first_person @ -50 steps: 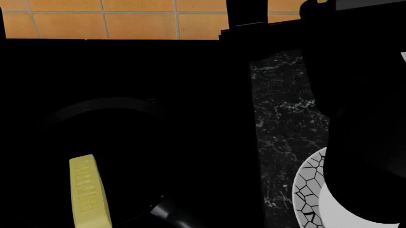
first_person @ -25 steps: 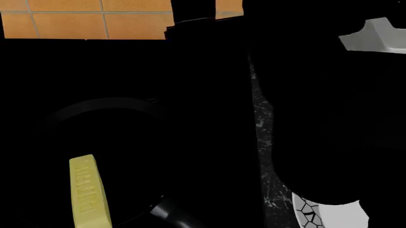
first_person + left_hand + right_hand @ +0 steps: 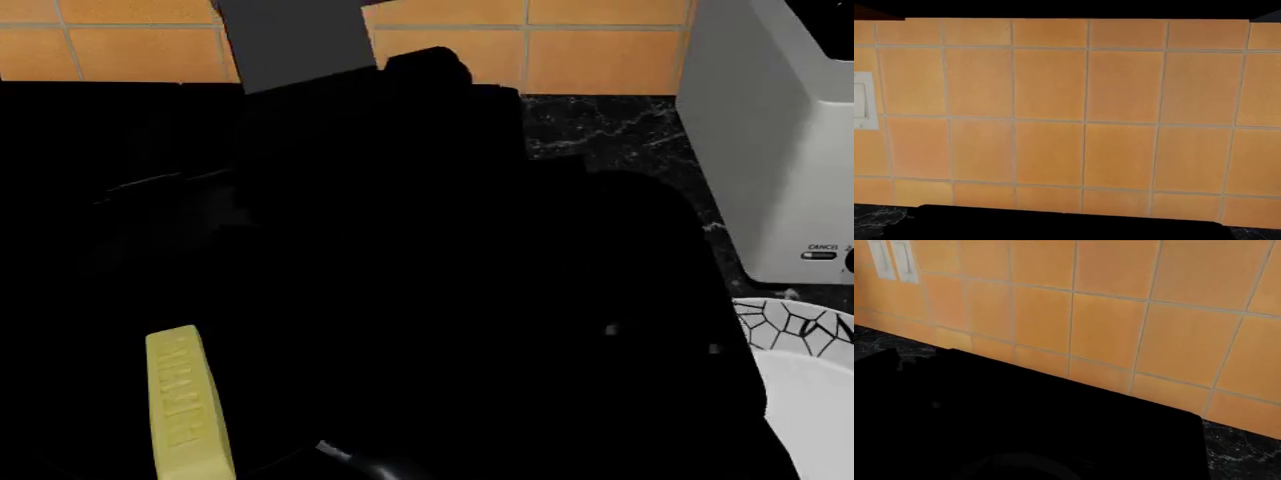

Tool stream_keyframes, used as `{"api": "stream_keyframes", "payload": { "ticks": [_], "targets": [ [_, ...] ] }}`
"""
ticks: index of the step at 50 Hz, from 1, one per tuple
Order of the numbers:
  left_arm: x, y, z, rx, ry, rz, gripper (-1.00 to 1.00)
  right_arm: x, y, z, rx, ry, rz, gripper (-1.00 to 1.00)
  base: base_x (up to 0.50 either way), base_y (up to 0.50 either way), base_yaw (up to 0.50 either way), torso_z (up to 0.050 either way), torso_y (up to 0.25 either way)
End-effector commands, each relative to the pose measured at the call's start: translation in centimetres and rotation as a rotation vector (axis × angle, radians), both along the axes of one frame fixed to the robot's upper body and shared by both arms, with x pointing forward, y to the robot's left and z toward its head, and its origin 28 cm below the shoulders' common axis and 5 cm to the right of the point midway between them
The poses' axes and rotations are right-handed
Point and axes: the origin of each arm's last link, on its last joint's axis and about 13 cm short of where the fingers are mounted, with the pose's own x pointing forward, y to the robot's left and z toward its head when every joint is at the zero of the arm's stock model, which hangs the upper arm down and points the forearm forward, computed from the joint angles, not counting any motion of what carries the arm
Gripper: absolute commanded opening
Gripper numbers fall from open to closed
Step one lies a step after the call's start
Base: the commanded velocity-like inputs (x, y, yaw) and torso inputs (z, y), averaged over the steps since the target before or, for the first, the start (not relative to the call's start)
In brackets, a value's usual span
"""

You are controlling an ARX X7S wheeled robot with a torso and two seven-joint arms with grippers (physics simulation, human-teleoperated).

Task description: Pick the butter stick from the pan and place it on the plate.

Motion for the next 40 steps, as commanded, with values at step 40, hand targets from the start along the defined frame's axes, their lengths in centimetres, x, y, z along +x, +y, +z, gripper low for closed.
{"api": "stream_keyframes", "payload": {
  "ticks": [40],
  "targets": [
    [0.6,0.8,-1.6,-0.019,0.027,0.008,1.0,-1.8,4.4,-6.1,-0.043,0.326,0.152,1.0,0.0,0.0,0.0,0.0,0.0]
  ]
}}
